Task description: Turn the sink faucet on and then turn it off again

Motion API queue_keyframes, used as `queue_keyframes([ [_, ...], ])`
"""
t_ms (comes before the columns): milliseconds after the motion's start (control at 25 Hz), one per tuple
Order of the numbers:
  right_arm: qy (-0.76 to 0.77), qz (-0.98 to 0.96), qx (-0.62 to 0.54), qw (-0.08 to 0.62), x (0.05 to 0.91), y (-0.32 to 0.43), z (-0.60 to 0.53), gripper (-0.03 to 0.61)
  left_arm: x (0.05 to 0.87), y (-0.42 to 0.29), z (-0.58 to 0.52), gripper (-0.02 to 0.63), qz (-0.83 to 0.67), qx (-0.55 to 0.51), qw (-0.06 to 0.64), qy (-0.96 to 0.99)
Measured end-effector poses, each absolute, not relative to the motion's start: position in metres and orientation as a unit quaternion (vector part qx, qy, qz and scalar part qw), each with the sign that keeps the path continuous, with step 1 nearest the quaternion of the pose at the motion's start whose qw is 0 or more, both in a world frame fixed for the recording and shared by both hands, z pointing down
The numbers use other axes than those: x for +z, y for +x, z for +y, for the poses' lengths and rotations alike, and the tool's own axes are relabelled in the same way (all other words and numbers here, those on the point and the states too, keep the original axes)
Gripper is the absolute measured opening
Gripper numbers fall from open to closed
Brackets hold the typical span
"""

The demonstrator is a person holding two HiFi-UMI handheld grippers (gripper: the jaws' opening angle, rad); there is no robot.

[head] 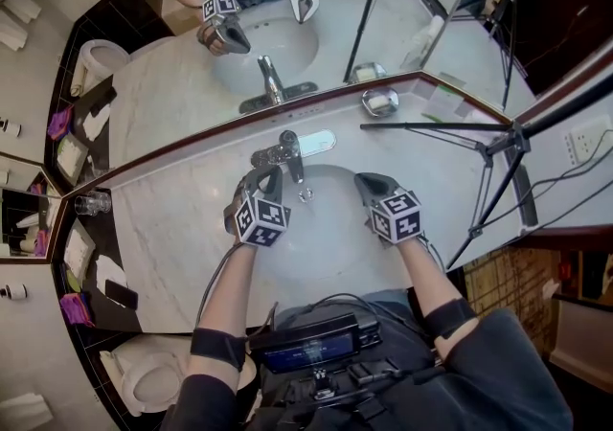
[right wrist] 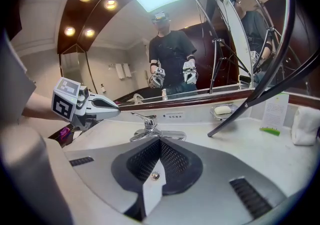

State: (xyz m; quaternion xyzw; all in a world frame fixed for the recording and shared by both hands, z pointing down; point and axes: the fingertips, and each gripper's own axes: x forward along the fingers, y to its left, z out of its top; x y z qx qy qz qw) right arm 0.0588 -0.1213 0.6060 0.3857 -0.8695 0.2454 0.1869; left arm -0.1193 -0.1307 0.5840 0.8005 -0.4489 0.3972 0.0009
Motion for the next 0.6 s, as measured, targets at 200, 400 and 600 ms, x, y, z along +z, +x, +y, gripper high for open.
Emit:
queue_keyframes([
  [200, 0.38, -0.874, 0.238, 0.186, 0.6, 0.053, -0.119, 0.018, 0.556, -0.141, -0.112, 0.005, -0.521, 0.264, 0.116, 0.804],
  [400, 0.374, -0.878, 0.233, 0.187, 0.596, 0.047, -0.115, 0.018, 0.559, -0.176, -0.085, 0.005, -0.578, 0.207, 0.173, 0.77],
  [600, 0.369, -0.881, 0.231, 0.186, 0.594, 0.043, -0.113, 0.018, 0.562, -0.194, -0.06, 0.003, -0.61, 0.159, 0.208, 0.748],
])
